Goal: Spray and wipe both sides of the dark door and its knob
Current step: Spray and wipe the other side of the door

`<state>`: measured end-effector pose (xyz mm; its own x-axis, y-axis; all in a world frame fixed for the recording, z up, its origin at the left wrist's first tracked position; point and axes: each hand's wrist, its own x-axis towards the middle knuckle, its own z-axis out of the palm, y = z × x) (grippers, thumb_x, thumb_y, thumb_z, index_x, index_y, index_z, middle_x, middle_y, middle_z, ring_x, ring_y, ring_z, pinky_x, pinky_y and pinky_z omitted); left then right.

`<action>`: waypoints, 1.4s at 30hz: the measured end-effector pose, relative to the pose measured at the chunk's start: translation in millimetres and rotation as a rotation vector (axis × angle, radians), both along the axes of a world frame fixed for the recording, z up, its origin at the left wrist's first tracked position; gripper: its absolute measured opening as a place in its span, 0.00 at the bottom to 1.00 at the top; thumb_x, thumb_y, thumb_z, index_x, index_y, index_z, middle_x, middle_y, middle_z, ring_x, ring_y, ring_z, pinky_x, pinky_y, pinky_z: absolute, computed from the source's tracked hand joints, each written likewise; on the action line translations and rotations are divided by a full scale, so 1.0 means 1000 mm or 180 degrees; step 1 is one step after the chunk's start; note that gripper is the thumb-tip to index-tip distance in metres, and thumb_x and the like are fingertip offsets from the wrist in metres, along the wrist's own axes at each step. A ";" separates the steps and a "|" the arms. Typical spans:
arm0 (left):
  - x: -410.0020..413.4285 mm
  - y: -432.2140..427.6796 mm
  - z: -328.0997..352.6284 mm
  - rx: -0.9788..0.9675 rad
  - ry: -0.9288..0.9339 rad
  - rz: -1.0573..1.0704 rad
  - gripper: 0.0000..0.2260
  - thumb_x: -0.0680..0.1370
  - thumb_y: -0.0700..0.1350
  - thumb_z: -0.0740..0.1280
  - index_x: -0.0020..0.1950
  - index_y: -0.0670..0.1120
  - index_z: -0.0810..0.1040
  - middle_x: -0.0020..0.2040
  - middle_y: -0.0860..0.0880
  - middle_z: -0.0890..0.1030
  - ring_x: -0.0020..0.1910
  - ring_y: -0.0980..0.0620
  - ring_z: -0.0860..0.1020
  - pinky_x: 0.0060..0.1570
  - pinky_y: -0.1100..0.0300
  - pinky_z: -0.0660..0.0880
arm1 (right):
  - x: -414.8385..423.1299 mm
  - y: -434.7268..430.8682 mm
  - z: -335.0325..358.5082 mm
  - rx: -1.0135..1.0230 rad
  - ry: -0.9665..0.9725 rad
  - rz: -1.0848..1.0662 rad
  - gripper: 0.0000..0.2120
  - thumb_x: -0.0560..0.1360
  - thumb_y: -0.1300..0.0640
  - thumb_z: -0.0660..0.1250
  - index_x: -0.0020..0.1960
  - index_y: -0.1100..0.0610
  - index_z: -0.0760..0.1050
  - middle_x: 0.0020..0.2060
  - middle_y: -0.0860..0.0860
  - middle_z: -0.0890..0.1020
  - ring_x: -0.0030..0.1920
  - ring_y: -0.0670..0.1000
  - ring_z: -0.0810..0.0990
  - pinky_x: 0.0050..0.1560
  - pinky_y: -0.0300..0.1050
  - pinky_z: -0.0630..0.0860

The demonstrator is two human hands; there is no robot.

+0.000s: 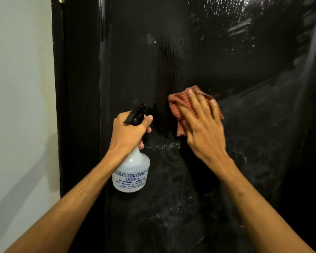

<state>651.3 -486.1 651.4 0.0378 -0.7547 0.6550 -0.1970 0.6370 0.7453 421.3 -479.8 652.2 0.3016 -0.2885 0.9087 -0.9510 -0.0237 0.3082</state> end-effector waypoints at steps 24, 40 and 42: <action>-0.135 0.040 -0.016 -0.0096 -0.0334 -0.0843 0.11 0.82 0.47 0.71 0.42 0.43 0.82 0.38 0.48 0.86 0.21 0.45 0.77 0.30 0.55 0.76 | -0.129 0.059 -0.035 -0.0248 -0.0855 0.0065 0.25 0.83 0.55 0.61 0.80 0.51 0.65 0.83 0.53 0.56 0.83 0.54 0.52 0.79 0.64 0.55; -0.104 0.029 -0.079 0.0586 -0.0164 -0.0494 0.12 0.82 0.47 0.71 0.42 0.42 0.81 0.34 0.45 0.83 0.22 0.47 0.76 0.27 0.57 0.75 | -0.090 0.038 -0.070 -0.0600 -0.1739 0.0101 0.25 0.83 0.57 0.61 0.80 0.55 0.66 0.83 0.56 0.56 0.83 0.57 0.51 0.80 0.64 0.50; -0.082 0.022 -0.089 0.0550 -0.0086 -0.0296 0.11 0.81 0.47 0.73 0.40 0.44 0.81 0.35 0.45 0.84 0.21 0.47 0.76 0.26 0.57 0.74 | -0.051 0.021 -0.090 -0.0197 -0.1218 0.0315 0.27 0.81 0.58 0.62 0.80 0.53 0.65 0.83 0.55 0.56 0.83 0.57 0.52 0.80 0.64 0.51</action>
<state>569.1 -464.4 562.6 -0.0532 -0.8554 0.5153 -0.1646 0.5165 0.8403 370.8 -458.8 562.2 -0.0384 -0.2162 0.9756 -0.9915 -0.1134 -0.0641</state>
